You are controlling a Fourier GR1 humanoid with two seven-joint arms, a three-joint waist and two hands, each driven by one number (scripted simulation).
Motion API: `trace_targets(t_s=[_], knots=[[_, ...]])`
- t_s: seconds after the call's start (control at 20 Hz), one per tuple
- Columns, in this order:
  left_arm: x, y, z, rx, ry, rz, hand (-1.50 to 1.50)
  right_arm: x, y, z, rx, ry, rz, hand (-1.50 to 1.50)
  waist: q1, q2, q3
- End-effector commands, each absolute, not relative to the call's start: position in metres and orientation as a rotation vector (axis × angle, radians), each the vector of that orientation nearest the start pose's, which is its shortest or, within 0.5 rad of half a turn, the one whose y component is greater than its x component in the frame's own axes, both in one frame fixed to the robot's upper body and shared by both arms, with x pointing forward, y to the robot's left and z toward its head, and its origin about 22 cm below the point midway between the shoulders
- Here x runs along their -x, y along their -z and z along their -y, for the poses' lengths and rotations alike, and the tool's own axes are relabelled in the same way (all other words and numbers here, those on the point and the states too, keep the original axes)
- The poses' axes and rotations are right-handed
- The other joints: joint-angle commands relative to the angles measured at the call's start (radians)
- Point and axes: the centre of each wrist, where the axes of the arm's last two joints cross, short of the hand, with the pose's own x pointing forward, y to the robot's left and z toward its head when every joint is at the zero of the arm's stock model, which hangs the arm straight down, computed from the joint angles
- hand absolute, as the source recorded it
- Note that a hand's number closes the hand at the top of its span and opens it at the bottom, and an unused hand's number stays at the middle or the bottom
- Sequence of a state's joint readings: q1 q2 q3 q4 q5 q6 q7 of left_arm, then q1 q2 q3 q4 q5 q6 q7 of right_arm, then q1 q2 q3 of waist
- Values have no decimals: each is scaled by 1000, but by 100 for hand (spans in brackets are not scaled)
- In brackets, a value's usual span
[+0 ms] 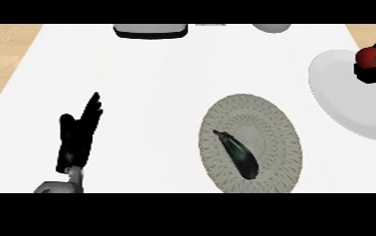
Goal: Pick the tomato from the placemat and place it in the plate
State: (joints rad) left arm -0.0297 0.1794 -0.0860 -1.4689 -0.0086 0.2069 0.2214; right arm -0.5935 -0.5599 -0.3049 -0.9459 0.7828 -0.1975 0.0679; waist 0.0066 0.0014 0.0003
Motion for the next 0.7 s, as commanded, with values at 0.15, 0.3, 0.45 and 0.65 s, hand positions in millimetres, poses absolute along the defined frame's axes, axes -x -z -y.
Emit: trace_targets(t_s=[0.15, 0.3, 0.45, 0.65], knots=[[-251, 15, -247, -226, 32, 1308, 0, -368, -100, 442, 1305, -475, 1207, 150, 12, 4, 0], [-264, 2, -258, -246, 34, 1295, 0, -368, -103, 458, 1265, -483, 1151, 150, 16, 6, 1], [-257, 16, -251, -228, 57, 1291, 0, -357, -84, 469, 1132, -521, 1094, 150, 21, 9, 2], [-266, 4, -255, -228, 45, 1315, 0, -351, -68, 474, 981, -583, 1019, 150, 29, 12, 2]])
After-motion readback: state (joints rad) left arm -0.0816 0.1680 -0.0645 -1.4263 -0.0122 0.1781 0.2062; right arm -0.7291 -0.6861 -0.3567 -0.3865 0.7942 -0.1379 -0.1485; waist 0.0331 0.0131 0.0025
